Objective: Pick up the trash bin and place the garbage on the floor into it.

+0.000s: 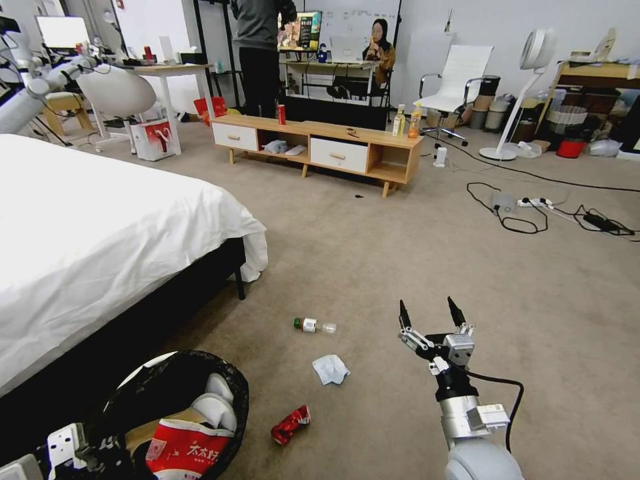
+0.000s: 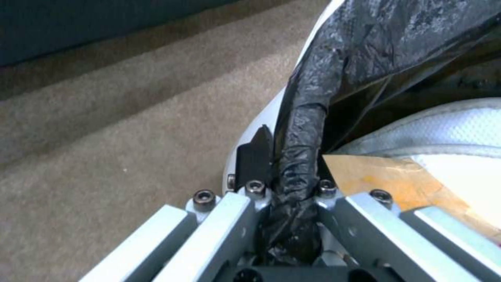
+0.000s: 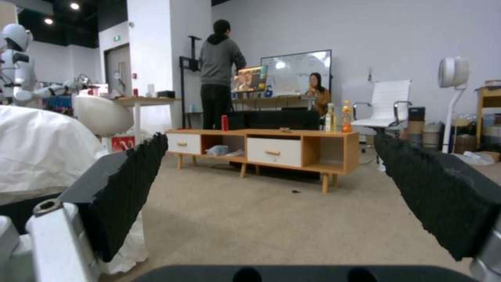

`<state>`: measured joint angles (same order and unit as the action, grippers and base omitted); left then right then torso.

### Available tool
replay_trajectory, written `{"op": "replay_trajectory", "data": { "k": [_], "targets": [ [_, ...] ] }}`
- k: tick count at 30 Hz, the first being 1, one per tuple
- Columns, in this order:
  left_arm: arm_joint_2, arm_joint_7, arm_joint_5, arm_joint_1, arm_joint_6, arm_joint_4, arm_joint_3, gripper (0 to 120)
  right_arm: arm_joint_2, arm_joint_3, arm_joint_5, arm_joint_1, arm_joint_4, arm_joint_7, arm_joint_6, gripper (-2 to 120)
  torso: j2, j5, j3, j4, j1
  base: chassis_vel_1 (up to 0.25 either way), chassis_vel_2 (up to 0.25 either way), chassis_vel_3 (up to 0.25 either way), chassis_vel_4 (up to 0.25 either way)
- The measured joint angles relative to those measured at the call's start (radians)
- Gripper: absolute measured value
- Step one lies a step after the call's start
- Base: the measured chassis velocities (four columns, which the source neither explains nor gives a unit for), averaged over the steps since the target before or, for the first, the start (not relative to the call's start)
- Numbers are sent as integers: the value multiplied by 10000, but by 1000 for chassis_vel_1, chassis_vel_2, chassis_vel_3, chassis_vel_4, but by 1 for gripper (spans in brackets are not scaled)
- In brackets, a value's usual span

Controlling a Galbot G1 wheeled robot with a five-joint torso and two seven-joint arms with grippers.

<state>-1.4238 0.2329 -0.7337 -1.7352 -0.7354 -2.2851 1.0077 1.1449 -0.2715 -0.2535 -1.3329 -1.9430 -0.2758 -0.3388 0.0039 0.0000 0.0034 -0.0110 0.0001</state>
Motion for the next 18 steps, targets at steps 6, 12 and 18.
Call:
{"op": "replay_trajectory", "data": {
  "k": [6,12,18],
  "targets": [
    [2,-2,4,-18,0,-6,0,1,0,35,-1,-7,-8,42,-18,100,0,0,-1,3,-1,-18,15,19,-20],
    [13,-12,6,-38,0,-24,2,1,6,37,9,0,-12,65,-20,100,0,0,-2,2,-1,0,0,0,0],
    [1,-17,13,-21,0,-23,-8,1,7,0,35,-23,6,91,-66,100,0,0,-2,2,-1,0,0,0,0]
  ]
}}
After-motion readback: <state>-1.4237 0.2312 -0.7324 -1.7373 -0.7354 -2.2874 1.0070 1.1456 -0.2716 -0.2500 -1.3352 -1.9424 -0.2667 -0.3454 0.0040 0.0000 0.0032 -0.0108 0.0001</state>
